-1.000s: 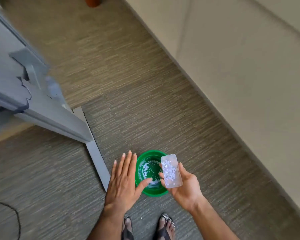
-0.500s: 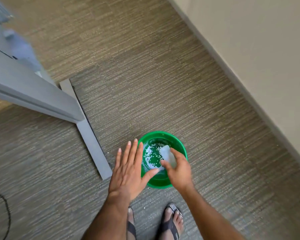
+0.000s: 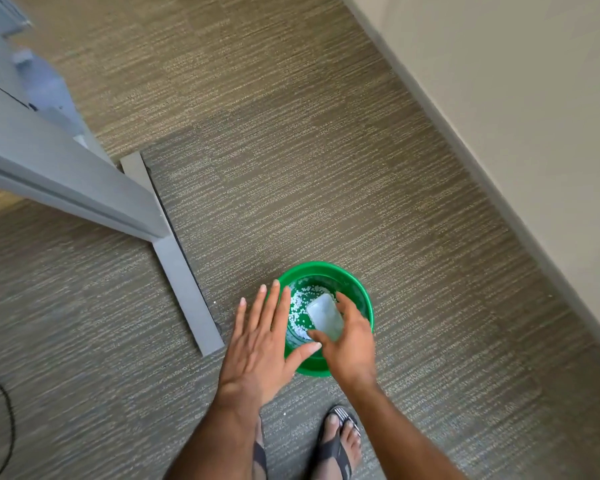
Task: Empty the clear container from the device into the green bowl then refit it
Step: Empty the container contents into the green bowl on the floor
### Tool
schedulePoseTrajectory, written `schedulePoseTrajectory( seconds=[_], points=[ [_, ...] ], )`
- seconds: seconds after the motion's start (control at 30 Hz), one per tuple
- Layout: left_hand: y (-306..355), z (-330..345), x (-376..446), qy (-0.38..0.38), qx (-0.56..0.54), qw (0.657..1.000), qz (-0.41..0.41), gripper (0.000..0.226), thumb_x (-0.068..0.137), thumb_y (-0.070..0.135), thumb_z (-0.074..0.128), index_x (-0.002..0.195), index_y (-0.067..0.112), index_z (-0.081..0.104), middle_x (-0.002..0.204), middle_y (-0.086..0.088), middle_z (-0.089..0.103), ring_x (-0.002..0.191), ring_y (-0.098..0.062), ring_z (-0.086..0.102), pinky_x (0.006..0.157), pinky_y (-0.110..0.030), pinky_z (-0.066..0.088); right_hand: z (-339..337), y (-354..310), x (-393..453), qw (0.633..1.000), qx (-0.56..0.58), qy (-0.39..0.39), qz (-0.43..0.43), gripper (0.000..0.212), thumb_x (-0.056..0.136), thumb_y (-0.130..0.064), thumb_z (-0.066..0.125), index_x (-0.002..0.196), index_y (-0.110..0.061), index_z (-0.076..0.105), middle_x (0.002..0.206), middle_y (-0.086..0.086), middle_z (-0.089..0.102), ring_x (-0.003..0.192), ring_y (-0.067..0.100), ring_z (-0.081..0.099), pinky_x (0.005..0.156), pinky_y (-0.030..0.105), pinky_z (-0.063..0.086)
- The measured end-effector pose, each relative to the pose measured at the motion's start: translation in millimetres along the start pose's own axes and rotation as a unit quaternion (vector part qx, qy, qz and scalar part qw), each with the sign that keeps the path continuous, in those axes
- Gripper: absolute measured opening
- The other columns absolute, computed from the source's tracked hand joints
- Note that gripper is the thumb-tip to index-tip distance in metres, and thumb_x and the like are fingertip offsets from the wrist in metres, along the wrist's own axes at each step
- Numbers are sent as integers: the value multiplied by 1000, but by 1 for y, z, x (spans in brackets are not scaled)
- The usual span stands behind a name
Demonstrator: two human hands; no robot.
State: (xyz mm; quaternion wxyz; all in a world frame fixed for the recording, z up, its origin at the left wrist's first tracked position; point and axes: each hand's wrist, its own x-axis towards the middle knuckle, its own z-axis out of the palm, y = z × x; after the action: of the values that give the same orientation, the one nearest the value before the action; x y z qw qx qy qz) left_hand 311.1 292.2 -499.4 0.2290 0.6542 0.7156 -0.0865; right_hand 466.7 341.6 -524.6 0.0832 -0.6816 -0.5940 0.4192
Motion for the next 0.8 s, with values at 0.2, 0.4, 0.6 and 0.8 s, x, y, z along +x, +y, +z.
schedulePoseTrajectory(
  seconds=[0.2,0.4,0.6,0.8],
  points=[
    [6,-17,-3,20,-7,1000,5,99,82,85,-2,153,17,-17,166,-8,-9,153,-25,-8,125,-52,2,-14,-4,-8,999,45,12,-3,82,72,-29,89,144,-12,52,142,7,63,132,26,56,114,43,42],
    [25,-75,-9,66,-22,998,13,101,82,86,-4,156,18,-13,166,-5,-7,153,-22,-6,125,-50,3,-66,-41,-26,959,276,9,57,48,85,-26,79,131,-25,63,117,2,75,95,10,68,87,34,55],
    [48,-179,-22,145,-64,987,10,103,81,88,-2,156,18,-9,167,-4,-6,153,-21,-7,126,-51,9,-160,-125,-50,701,688,-139,127,50,96,-35,51,137,-6,54,111,18,62,87,24,58,79,39,44],
    [53,-309,-63,225,-93,970,25,111,77,92,6,158,17,-3,167,-3,-6,154,-19,-7,126,-49,7,-247,-234,-96,619,744,-233,90,61,97,-41,50,142,-1,52,121,22,65,83,27,60,76,40,43]
  ],
)
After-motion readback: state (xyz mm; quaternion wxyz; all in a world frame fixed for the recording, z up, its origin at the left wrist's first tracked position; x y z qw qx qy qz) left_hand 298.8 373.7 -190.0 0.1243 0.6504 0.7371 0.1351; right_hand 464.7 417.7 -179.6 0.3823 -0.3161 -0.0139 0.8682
